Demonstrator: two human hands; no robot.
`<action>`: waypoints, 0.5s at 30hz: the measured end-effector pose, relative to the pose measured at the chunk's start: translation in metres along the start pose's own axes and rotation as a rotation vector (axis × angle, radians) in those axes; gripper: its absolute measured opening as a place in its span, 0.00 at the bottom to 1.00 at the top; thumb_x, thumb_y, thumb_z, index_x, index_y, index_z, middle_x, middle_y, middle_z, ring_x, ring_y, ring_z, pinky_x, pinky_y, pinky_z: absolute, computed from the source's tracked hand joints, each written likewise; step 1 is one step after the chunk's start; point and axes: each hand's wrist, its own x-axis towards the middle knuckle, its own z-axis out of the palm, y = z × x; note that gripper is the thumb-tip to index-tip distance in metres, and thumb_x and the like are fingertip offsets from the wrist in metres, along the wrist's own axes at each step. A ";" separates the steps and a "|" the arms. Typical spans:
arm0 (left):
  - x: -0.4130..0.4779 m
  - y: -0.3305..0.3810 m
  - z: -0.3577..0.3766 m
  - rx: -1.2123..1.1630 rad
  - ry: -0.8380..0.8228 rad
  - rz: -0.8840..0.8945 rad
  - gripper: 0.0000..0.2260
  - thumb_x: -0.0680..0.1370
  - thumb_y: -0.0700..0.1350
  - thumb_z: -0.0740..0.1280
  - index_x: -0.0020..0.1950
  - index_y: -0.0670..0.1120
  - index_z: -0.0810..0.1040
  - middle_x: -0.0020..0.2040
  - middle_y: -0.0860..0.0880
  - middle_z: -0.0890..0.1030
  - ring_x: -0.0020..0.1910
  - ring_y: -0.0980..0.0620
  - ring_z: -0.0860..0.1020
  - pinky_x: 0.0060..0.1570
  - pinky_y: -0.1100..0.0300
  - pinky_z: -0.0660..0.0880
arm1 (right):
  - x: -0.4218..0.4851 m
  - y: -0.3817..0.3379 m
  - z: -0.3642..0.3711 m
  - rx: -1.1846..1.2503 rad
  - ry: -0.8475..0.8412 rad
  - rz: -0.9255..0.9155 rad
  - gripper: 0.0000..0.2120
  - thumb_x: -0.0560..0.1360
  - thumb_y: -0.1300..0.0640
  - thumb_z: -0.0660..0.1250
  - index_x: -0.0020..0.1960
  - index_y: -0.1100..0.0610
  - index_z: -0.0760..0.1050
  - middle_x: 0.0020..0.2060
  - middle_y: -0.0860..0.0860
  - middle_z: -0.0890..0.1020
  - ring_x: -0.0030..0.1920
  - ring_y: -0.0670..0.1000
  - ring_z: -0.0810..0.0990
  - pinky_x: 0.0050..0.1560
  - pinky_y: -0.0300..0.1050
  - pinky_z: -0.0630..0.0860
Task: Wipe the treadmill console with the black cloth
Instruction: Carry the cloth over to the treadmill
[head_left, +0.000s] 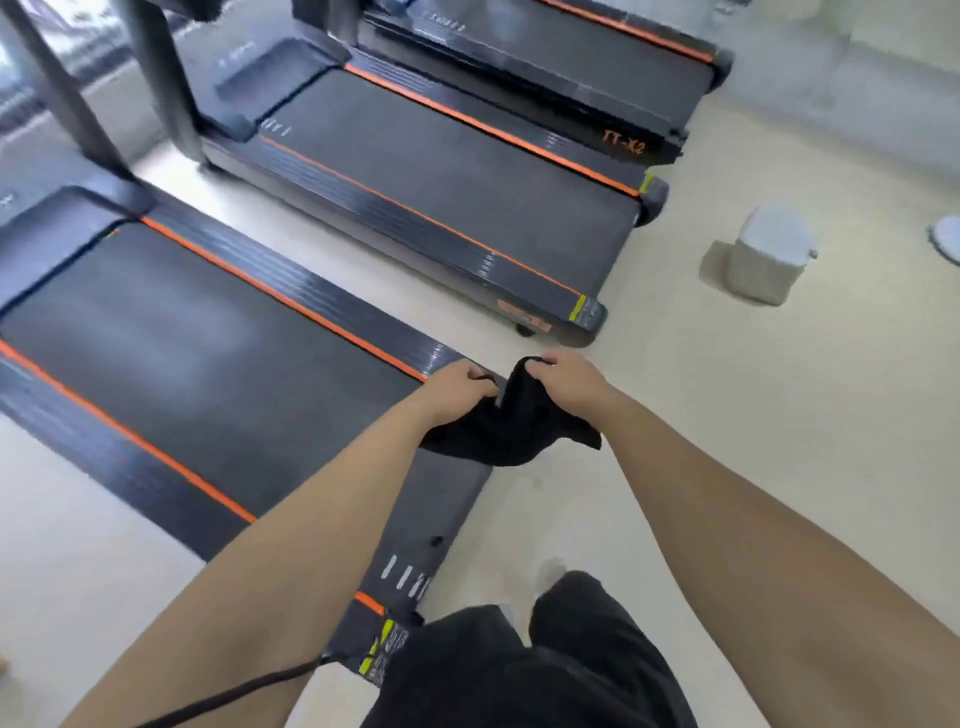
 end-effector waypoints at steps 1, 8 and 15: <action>0.006 -0.003 -0.016 -0.020 0.037 -0.023 0.09 0.75 0.52 0.67 0.46 0.46 0.74 0.44 0.51 0.77 0.44 0.51 0.75 0.43 0.56 0.69 | 0.021 -0.017 0.003 -0.053 -0.041 -0.035 0.15 0.81 0.52 0.62 0.37 0.56 0.68 0.34 0.52 0.73 0.40 0.55 0.72 0.37 0.48 0.64; 0.016 -0.022 -0.142 -0.180 0.419 -0.275 0.13 0.76 0.53 0.68 0.58 0.49 0.76 0.55 0.51 0.79 0.54 0.50 0.76 0.56 0.54 0.71 | 0.142 -0.161 0.035 -0.235 -0.317 -0.331 0.13 0.81 0.52 0.61 0.43 0.58 0.73 0.40 0.54 0.77 0.43 0.55 0.74 0.37 0.47 0.65; -0.044 -0.034 -0.256 -0.281 0.873 -0.386 0.07 0.80 0.46 0.66 0.56 0.44 0.76 0.49 0.50 0.77 0.52 0.48 0.75 0.48 0.58 0.68 | 0.179 -0.312 0.078 -0.246 -0.559 -0.567 0.13 0.81 0.52 0.62 0.39 0.56 0.70 0.37 0.51 0.75 0.39 0.51 0.74 0.37 0.45 0.66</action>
